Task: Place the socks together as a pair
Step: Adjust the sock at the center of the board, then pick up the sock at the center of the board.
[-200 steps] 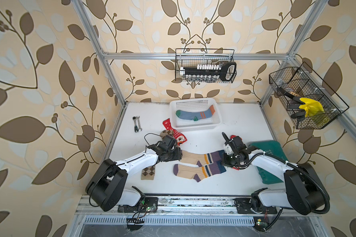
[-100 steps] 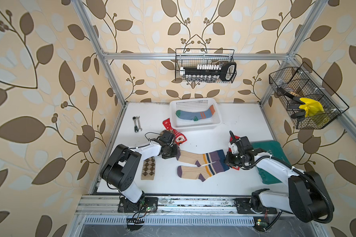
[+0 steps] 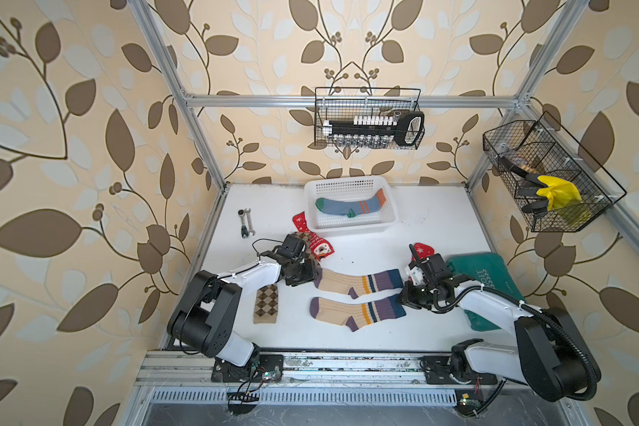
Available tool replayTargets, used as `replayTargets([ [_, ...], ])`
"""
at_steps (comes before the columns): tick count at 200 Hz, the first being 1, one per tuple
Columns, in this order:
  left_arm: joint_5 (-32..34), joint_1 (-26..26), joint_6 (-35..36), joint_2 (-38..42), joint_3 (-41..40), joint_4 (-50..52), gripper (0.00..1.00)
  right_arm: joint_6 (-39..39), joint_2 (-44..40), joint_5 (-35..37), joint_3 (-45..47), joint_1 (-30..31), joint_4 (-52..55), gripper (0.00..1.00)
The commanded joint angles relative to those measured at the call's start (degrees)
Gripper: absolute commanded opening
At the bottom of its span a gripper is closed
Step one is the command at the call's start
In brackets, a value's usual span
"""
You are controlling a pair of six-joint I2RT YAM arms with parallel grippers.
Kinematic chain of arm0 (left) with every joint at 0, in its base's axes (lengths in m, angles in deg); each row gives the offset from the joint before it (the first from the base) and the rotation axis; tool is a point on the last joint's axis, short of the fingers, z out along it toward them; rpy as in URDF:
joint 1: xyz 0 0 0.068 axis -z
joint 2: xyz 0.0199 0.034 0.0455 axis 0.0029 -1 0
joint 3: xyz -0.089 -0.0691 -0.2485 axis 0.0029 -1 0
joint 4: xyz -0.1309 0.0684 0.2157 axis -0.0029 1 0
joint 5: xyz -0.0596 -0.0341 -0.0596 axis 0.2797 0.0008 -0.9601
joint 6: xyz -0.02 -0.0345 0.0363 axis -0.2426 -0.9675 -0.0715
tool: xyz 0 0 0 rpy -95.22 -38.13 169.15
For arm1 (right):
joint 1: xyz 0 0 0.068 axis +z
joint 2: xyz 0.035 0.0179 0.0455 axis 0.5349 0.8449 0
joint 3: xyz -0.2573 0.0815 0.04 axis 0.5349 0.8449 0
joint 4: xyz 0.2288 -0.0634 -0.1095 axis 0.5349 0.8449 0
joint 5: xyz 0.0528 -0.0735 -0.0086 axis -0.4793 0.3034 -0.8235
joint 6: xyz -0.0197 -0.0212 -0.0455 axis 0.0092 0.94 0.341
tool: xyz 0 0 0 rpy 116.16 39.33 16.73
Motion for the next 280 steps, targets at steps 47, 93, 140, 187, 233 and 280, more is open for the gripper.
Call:
replayTargets([
  [47, 4.1, -0.3, 0.7, 8.3, -2.4, 3.3, 0.54, 1.1, -5.7, 4.7, -2.6, -2.1, 3.8, 0.23],
  [93, 3.1, -0.3, 0.6, 5.9, -0.2, 2.5, 0.56, 3.3, -5.5, 5.7, -6.5, -3.1, 5.9, 0.37],
  [140, 0.2, -0.3, 0.2, 1.6, 0.9, 0.1, 0.55, 6.9, 2.3, 4.8, -12.9, -6.9, 5.0, 0.43],
  [187, -2.1, -0.2, -0.7, -4.2, 2.0, -3.1, 0.54, 7.3, 8.4, 1.7, -14.8, -7.4, 2.8, 0.45],
  [233, -3.7, -0.1, -1.0, -6.9, 2.7, -4.8, 0.44, 6.8, 11.6, 1.7, -13.8, -7.0, 0.6, 0.45],
  [280, -4.1, -0.1, -1.1, -6.9, 1.9, -5.7, 0.26, 7.1, 15.4, 5.7, -14.3, -2.5, 0.6, 0.42],
])
